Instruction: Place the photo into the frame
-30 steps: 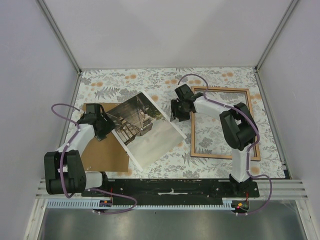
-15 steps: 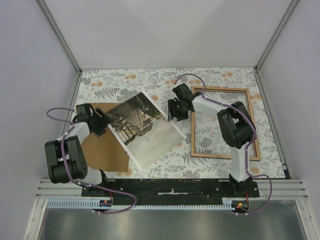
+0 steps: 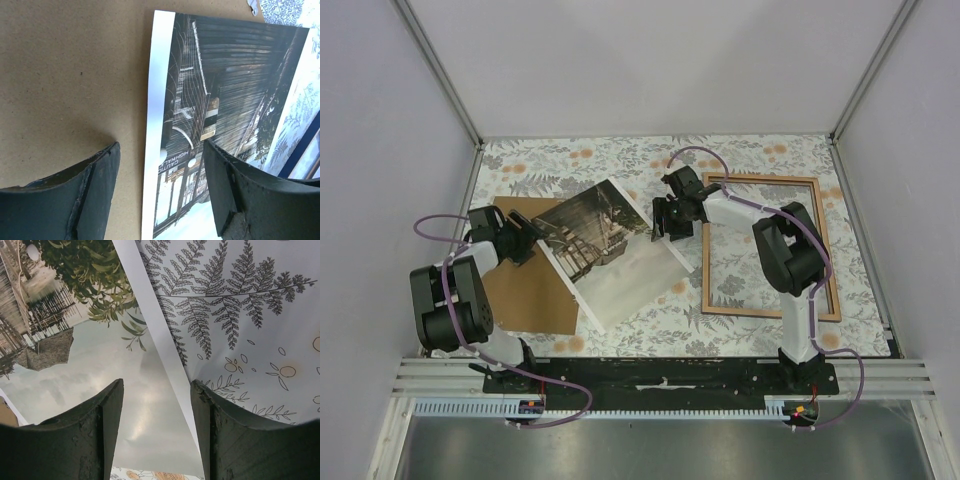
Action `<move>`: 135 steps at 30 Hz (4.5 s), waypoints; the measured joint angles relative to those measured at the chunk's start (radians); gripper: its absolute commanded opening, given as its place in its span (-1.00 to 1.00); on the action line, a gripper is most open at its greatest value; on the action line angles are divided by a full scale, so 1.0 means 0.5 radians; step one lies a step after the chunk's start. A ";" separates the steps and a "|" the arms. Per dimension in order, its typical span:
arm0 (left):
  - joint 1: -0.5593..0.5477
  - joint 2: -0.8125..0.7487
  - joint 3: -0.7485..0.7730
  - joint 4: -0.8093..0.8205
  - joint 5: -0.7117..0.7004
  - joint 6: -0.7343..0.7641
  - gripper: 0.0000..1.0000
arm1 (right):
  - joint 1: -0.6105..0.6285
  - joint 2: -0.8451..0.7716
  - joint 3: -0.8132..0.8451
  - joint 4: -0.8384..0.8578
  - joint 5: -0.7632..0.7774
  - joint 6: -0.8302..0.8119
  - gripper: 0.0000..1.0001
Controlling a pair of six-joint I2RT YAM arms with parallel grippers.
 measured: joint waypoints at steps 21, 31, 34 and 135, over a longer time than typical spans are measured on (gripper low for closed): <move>-0.047 0.092 -0.071 0.322 0.153 -0.135 -0.01 | -0.004 0.089 0.089 0.062 -0.142 -0.007 0.26; -0.096 0.096 -0.098 0.459 0.282 -0.179 -0.28 | -0.006 0.099 0.104 0.060 -0.156 -0.014 0.25; -0.112 0.140 -0.098 0.495 0.287 -0.179 -0.29 | -0.006 0.108 0.117 0.055 -0.162 -0.015 0.26; -1.305 -0.850 0.574 0.733 0.296 1.511 -0.95 | -0.642 -1.139 0.850 -0.795 0.068 0.307 0.56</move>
